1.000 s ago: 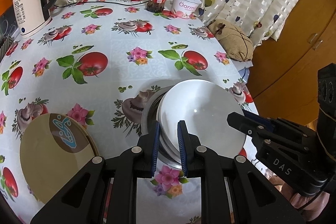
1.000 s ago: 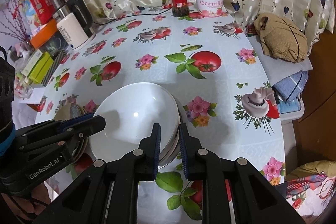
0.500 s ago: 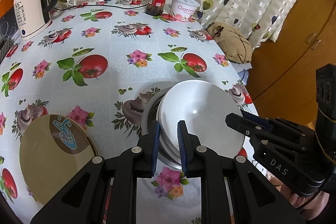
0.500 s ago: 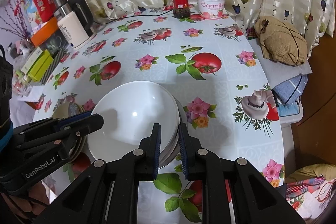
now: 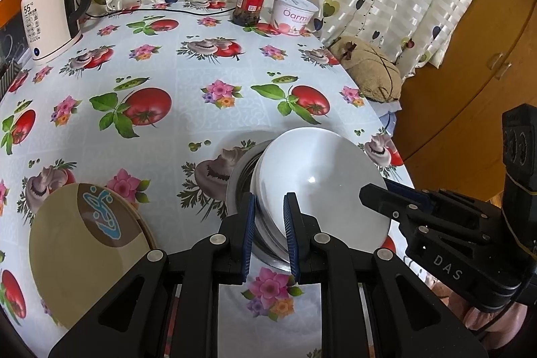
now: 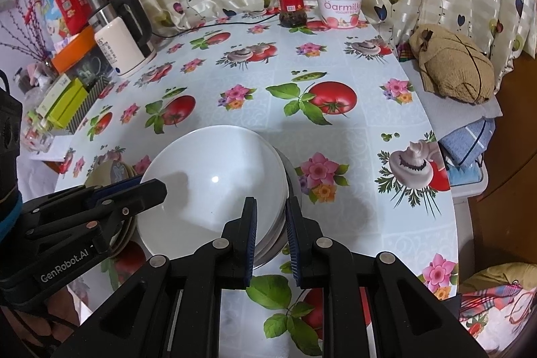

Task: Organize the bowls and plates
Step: 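Close both tools on the rim of the combined white bowl stack, then lift the bowl stack with both tools and carry it toward the beige plates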

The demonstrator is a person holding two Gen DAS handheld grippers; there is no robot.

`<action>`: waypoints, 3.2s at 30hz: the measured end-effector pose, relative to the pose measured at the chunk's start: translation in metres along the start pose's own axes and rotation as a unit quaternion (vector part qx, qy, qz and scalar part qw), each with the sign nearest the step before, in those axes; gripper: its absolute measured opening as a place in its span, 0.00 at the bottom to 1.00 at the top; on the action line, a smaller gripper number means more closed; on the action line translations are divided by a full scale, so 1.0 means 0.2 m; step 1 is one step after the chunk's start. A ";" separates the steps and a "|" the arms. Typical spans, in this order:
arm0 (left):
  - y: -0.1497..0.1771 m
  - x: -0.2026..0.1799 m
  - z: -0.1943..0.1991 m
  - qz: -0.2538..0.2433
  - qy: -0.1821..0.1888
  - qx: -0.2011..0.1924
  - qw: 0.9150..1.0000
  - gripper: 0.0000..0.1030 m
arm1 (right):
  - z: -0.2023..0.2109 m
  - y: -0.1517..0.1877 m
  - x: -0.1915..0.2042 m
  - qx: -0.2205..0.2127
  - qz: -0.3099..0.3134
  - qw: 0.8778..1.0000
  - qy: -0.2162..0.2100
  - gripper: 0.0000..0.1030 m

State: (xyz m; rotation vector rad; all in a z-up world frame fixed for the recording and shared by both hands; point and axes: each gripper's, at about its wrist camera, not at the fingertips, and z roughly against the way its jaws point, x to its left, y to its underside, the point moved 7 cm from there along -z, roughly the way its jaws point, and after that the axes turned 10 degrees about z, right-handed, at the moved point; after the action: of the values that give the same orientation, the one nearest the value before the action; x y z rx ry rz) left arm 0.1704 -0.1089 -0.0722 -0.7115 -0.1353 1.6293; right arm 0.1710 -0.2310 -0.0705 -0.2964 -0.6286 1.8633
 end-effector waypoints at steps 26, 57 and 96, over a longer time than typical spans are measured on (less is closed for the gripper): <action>0.03 0.23 -0.04 0.057 0.041 0.024 0.997 0.19 | 0.00 0.15 -0.17 -0.005 -0.074 0.996 -0.050 0.24; 0.05 0.24 -0.18 0.069 0.063 0.058 0.994 0.16 | -0.16 0.11 -0.11 0.019 -0.084 0.992 -0.096 0.09; -0.04 0.35 -0.18 0.104 0.115 0.065 0.986 0.11 | -0.24 0.07 -0.13 0.036 -0.139 0.978 -0.152 0.10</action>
State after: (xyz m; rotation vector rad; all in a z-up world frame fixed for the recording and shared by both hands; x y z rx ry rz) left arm 0.1952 -0.0536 -0.1226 -0.8280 0.2179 1.7210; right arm 0.1926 -0.2447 -0.1209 0.1242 -0.7655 1.6673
